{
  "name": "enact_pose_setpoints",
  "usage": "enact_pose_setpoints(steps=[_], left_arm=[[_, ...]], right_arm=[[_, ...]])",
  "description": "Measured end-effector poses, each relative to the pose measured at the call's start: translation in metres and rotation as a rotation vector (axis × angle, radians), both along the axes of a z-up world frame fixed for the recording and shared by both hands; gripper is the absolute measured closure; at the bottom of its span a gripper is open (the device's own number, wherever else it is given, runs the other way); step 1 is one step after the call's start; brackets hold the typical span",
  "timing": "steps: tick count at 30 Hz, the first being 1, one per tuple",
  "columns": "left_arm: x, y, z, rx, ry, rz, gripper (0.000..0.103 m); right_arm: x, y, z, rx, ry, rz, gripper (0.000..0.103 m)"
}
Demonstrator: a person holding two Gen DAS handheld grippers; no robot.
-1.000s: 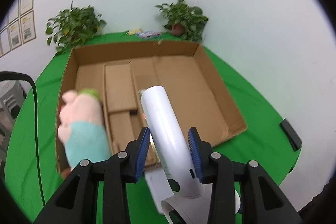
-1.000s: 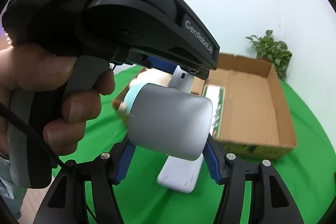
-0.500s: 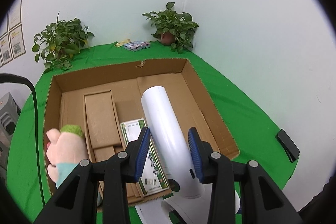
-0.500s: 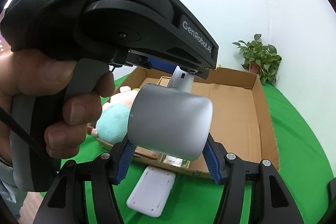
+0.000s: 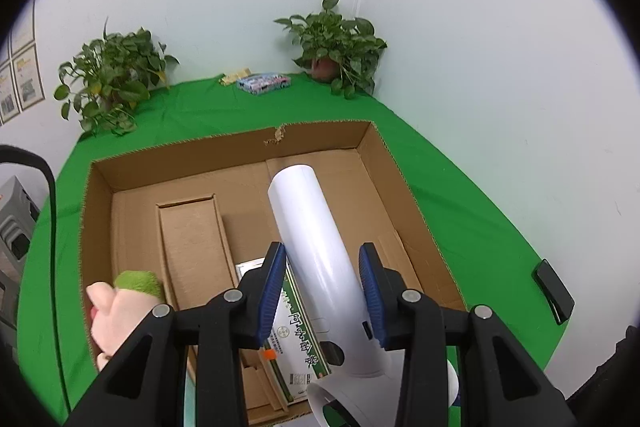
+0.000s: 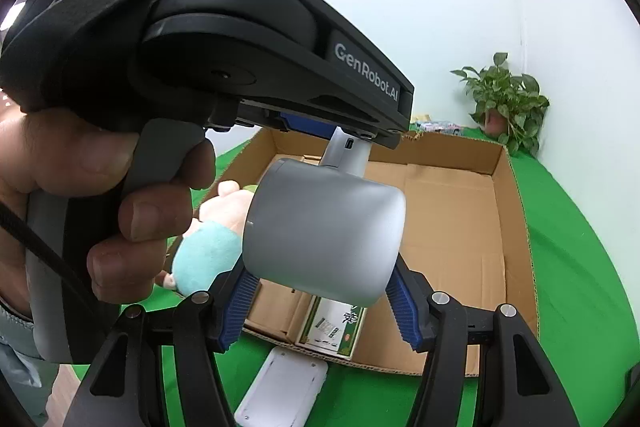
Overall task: Organize objects
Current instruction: 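Lift and carry the hair dryer over the cardboard box with both grippers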
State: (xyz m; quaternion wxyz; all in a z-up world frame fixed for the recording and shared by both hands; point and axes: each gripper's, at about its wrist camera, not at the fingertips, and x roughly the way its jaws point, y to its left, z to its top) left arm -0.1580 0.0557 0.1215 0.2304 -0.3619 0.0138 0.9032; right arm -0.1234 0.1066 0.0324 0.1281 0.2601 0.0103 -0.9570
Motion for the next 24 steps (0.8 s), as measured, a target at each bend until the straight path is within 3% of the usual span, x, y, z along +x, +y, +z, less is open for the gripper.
enact_pose_setpoints(steps=[12, 24], left_arm=[[-0.058, 0.031, -0.087, -0.023, -0.234, -0.017, 0.066], [-0.081, 0.058, -0.139, -0.087, -0.347, -0.023, 0.066]], right_arm=[[-0.043, 0.041, -0.061, -0.074, -0.230, -0.007, 0.044], [-0.068, 0.063, -0.108, -0.105, -0.366, -0.004, 0.045]])
